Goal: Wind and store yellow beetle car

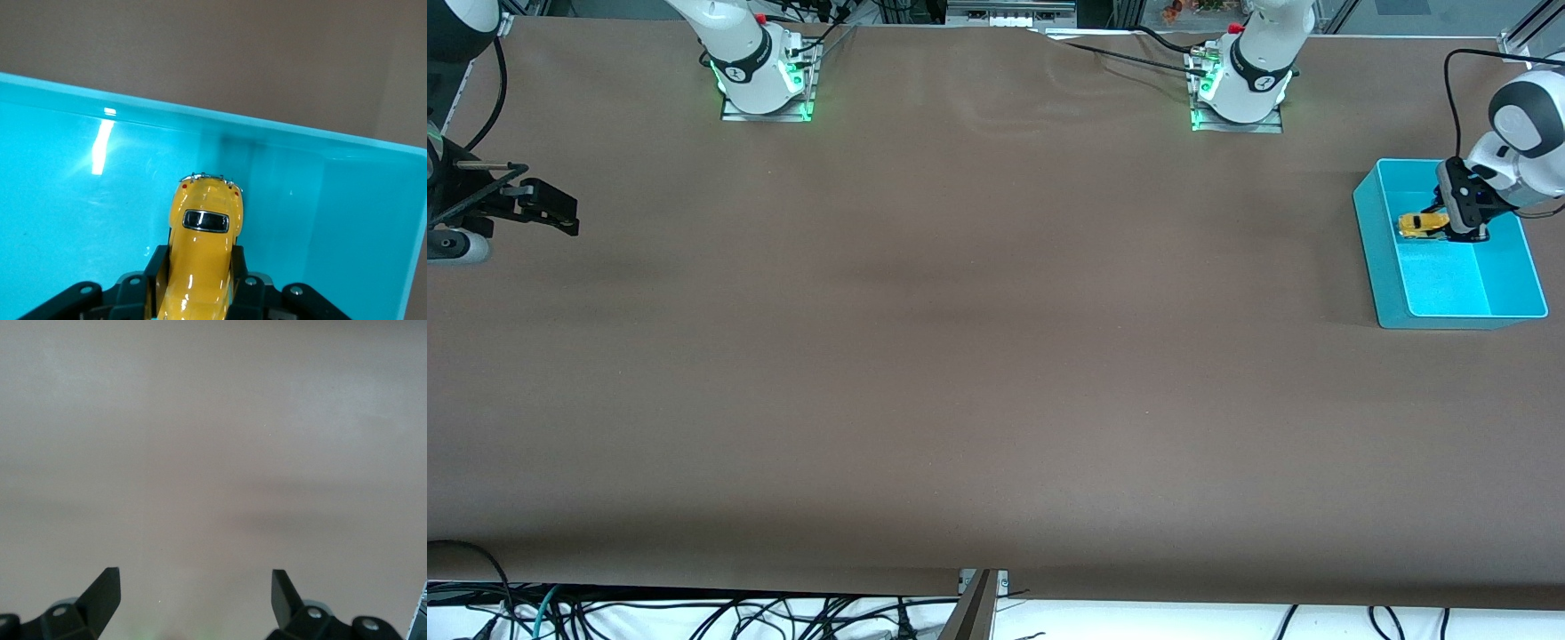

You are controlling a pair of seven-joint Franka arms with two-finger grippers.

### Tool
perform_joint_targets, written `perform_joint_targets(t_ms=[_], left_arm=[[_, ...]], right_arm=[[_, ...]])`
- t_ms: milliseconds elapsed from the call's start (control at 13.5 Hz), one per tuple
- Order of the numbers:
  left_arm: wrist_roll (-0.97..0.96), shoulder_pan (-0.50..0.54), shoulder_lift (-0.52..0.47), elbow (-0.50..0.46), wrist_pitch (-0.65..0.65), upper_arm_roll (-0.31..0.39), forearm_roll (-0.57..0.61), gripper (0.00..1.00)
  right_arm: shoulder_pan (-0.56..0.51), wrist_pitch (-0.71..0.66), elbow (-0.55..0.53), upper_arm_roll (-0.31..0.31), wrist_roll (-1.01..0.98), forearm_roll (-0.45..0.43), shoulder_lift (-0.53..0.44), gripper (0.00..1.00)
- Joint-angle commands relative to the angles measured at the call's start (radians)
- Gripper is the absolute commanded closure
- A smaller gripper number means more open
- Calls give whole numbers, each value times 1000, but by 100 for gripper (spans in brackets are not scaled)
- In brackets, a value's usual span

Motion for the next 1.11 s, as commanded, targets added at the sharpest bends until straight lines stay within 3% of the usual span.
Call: perform_joint_targets(t_ms=[0,295,369,443,591,812,1034], left_arm=[[60,57,-13,-53,60,-10,21,65],[96,84,-1,-62,74,-12,21,52],[100,84,0,-59,74,-12,21,41],[102,84,-1,-56,70,-12,18,0],[82,75,-15,-21,22,-35,6,0],[-73,73,-7,224,-293,-165,6,0],[-327,71,37,454,-522,-278,4,0]], right_arm=[[3,-1,-7,-1,12,5,-13,0],[3,-1,-7,-3,11,5,-13,0],[3,-1,-7,-1,12,5,-13,0],[3,-1,-7,-1,11,5,-13,0],[3,-1,-7,-3,11,5,-13,0],[4,0,-7,-1,9,4,-13,0],[4,0,-7,-1,12,4,-13,0]])
